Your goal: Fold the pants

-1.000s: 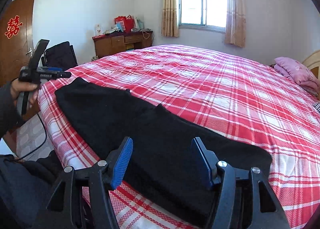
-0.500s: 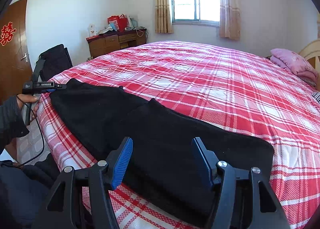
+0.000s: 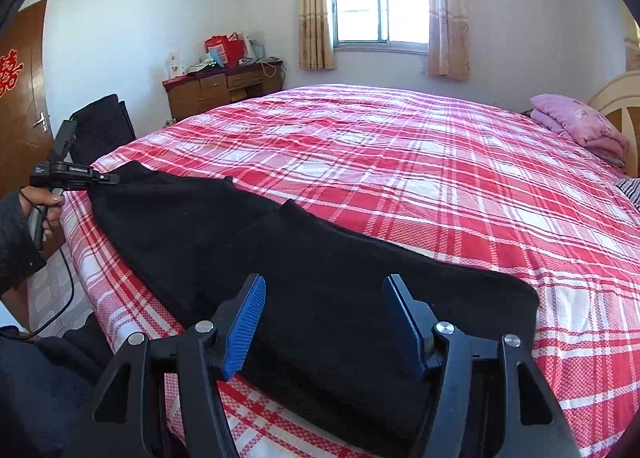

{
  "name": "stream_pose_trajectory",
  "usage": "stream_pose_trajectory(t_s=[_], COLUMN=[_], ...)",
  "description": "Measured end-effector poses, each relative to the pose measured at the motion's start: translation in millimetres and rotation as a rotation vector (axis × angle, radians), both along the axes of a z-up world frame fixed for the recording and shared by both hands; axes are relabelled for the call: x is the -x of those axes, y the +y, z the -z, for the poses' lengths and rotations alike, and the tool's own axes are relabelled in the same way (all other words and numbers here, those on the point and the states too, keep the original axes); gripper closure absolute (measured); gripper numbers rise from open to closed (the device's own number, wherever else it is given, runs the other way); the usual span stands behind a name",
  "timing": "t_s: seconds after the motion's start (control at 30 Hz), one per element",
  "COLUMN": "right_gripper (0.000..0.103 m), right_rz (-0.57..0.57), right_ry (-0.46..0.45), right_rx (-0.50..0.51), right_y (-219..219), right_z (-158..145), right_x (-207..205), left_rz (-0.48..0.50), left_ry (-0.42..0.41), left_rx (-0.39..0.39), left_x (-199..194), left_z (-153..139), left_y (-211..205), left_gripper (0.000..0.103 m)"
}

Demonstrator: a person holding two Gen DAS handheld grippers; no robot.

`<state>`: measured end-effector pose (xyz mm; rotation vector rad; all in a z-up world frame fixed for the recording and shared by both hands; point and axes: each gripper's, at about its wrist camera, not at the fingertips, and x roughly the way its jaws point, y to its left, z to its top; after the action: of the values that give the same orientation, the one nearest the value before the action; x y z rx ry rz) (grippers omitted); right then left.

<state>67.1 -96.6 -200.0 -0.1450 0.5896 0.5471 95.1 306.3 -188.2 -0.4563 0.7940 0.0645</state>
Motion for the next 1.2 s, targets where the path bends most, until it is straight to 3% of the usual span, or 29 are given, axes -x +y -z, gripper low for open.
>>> stream_pose_trajectory(t_s=[0.43, 0.8, 1.2], right_gripper=[0.04, 0.04, 0.04], right_rz=[0.093, 0.246, 0.328], right_ry=[0.015, 0.213, 0.193], right_rx=[-0.077, -0.156, -0.202], right_y=[-24.4, -67.7, -111.4], right_z=[-13.2, -13.9, -20.7], right_x=[-12.1, -34.5, -25.0], left_rz=[0.127, 0.283, 0.487], left_ry=[-0.139, -0.267, -0.272], left_rx=[0.059, 0.096, 0.111], left_x=[3.9, 4.5, -30.9], left_z=[-63.5, -115.4, -142.3], left_y=[-41.3, -101.2, -191.3], left_gripper=[0.088, 0.092, 0.093])
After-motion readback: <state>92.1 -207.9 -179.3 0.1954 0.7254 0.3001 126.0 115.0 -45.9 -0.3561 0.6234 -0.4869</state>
